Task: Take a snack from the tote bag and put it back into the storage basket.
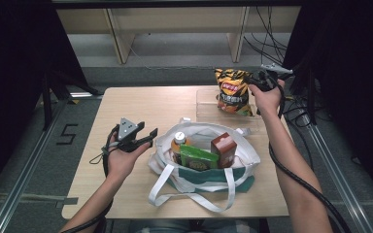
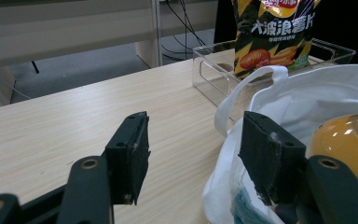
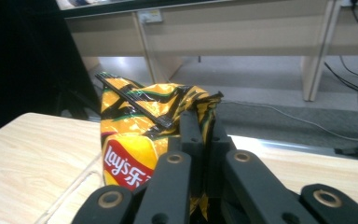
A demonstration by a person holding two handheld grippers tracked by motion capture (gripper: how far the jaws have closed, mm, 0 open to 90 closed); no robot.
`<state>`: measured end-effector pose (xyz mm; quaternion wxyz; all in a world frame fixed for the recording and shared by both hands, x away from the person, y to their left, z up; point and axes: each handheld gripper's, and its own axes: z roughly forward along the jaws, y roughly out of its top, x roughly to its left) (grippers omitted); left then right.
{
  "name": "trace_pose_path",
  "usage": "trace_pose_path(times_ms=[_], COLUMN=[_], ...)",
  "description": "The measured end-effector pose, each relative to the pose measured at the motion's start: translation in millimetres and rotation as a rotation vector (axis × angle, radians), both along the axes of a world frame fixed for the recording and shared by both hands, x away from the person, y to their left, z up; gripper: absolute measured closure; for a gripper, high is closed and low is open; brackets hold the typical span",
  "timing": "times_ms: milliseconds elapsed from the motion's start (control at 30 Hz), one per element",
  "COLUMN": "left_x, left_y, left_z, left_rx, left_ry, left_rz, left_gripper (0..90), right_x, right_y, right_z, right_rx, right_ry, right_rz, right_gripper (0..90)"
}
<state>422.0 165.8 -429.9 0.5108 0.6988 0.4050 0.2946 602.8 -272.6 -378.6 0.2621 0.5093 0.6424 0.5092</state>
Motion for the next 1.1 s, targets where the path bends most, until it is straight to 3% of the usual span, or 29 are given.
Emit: trace_pose_path(times_ms=[67,100,167,267,333,467,667,800,967,1100], left_x=[-0.1,-0.1,-0.1,-0.3,-0.2,-0.3,-1.1,0.1,-0.4,-1.1], left_y=[0.2,0.2,0.2,0.2,0.0,-0.2,0.2,0.0,-1.6,-2.3], left_z=[-0.1,0.0,0.4,1.0,0.4,0.1,0.7,0.3,-0.1,1.1], left_rx=[0.002,0.000,-0.003,-0.002,-0.004,-0.002,-0.007,-0.005,0.001,-0.001], left_ry=[0.000,0.002,0.001,-0.003,-0.002,-0.003,-0.003,-0.002,0.002,-0.003], left_rz=[-0.001,0.002,0.004,0.001,0.002,0.000,0.003,0.003,0.001,-0.002], left_gripper=[41.5,41.5,41.5,41.4,41.3,41.2,41.2,41.2,41.2,41.1], right_x=[2.1,0.8,2.8,3.3,4.3,4.7,4.4,5.8,3.0,0.5], right_y=[-3.2,-2.6,-6.0,-9.2,-11.1,-14.3,-18.5,-23.0,-24.9,-32.6], right_z=[-3.0,-2.0,-3.4,-3.6,-4.4,-4.3,-3.4,-3.7,0.6,-0.1], right_rx=[-0.020,-0.002,-0.013,-0.025,-0.046,-0.059,-0.065,-0.083,-0.091,-0.118], right_ry=[-0.026,0.003,-0.006,0.022,0.008,0.005,0.051,0.044,0.091,0.081], right_rz=[0.001,-0.016,-0.033,-0.074,-0.088,-0.086,-0.137,-0.139,-0.171,-0.159], right_gripper=[89.4,89.1,88.3,87.8,87.5,87.3,84.1,71.4,54.6,49.8])
